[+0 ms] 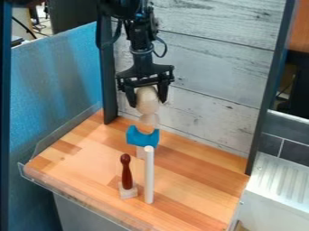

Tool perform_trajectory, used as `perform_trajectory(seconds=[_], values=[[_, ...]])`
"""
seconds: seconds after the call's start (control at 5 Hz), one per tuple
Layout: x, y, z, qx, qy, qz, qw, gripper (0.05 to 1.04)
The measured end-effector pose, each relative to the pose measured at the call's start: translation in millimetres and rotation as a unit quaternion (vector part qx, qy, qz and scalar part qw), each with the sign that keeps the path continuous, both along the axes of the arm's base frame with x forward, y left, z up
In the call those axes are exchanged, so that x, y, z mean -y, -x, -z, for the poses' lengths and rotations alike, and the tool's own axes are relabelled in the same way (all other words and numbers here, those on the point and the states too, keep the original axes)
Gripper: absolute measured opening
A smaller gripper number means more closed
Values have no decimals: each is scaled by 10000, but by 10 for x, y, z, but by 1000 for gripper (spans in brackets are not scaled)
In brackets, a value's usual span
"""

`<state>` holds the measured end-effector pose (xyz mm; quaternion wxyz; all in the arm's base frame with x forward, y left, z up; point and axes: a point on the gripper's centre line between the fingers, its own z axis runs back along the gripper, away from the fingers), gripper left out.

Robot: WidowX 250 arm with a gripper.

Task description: Move the ball and the cup the back of the table

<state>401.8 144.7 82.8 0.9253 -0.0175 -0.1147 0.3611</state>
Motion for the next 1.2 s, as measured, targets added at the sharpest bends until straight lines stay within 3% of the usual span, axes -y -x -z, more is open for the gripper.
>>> perform_trajectory(seconds=[0.4,0.6,1.2], values=[[36,-13,198,-304,-195,-100,9993,892],[26,-56,219,-309,-274,-147,9990,892],[40,-77,183,-286,-226,-176,9992,892]])
